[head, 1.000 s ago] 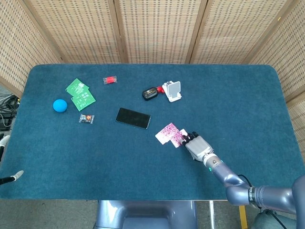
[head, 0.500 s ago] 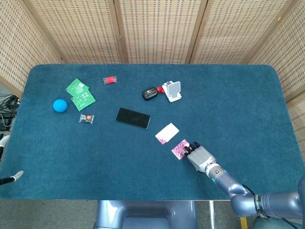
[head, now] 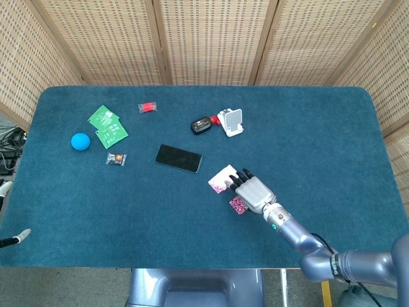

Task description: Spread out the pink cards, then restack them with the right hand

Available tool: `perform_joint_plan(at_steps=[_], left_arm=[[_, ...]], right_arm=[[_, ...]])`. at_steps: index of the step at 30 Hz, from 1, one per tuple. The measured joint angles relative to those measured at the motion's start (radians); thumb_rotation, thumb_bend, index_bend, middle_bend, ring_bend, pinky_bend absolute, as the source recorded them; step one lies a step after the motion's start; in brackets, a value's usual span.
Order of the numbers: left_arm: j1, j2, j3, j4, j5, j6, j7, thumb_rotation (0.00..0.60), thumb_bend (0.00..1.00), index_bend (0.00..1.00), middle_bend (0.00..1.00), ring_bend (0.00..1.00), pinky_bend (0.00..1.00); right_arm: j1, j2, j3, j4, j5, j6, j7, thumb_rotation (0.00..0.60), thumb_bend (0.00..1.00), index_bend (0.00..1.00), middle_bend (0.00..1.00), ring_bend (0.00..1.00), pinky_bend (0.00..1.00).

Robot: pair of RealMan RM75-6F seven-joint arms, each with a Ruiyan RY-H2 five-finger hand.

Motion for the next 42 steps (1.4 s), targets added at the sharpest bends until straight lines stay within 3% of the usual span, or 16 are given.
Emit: perform_joint_plan(at_steps=[7,15,24,40,42], left_arm=[[-0.004,-0.003,-0.003,0.004,-0.011,-0.009,0.002,0.600,0.00,0.00,0.00,0.00,0.00],[-0.003,-0.002,-0.005,0.008,-0.021,-0.011,-0.004,0.600,0.00,0.00,0.00,0.00,0.00],[-0.005,-0.004,-0.003,0.005,-0.017,-0.015,0.002,0.600,0.00,0.00,0.00,0.00,0.00],[-0.011,-0.013,-0.002,0.000,-0.017,-0.020,0.025,0.600,0.00,0.00,0.00,0.00,0.00],[-0.011,-0.013,-0.002,-0.001,-0.017,-0.020,0.026,0.600,0.00,0.00,0.00,0.00,0.00]], right_arm=[[0.023,-0.093,0.016,0.094,0.000,-0.039,-0.009,0.600,1.00,0.11,0.12,0.03,0.08],[0.042,-0.151,0.012,0.172,0.090,-0.056,-0.067,0.600,1.00,0.11,0.12,0.03,0.08],[0.030,-0.110,-0.017,0.175,0.129,-0.051,-0.087,0.600,1.00,0.11,0.12,0.03,0.08],[-0.040,-0.034,-0.043,0.270,0.134,-0.098,0.026,0.600,1.00,0.11,0.12,0.03,0.08],[-0.043,-0.028,-0.038,0.269,0.126,-0.101,0.041,0.600,0.96,0.10,0.10,0.03,0.08]])
